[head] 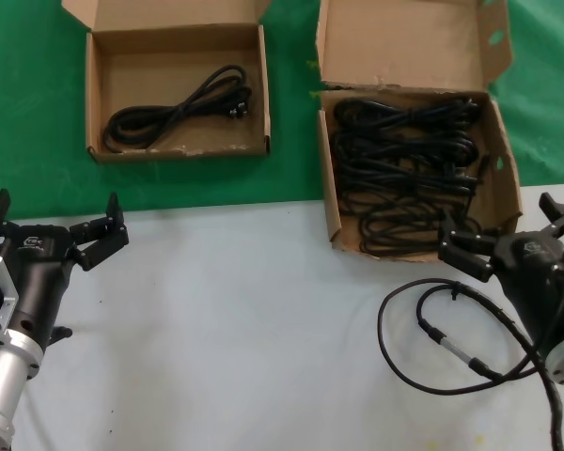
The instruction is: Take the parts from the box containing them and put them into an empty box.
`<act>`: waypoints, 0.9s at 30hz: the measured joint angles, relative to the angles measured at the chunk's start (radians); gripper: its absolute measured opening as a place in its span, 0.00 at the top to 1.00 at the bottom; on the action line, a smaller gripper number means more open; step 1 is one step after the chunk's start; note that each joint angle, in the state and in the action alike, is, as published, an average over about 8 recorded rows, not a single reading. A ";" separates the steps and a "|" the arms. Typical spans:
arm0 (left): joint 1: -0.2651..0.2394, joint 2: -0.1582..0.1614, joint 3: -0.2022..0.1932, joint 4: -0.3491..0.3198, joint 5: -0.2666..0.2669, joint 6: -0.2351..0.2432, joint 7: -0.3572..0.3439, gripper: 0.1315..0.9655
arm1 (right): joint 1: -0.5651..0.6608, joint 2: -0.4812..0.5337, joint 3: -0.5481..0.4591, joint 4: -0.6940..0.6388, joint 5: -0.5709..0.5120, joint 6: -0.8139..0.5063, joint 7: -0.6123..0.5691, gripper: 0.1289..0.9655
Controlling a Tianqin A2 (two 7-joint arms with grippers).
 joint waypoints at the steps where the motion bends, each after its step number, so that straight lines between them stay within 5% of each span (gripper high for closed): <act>1: 0.000 0.000 0.000 0.000 0.000 0.000 0.000 0.00 | 0.000 0.000 0.000 0.000 0.000 0.000 0.000 0.00; 27: 0.000 0.000 0.000 0.000 0.000 0.000 0.000 0.00 | 0.000 0.000 0.000 0.000 0.000 0.000 0.000 0.00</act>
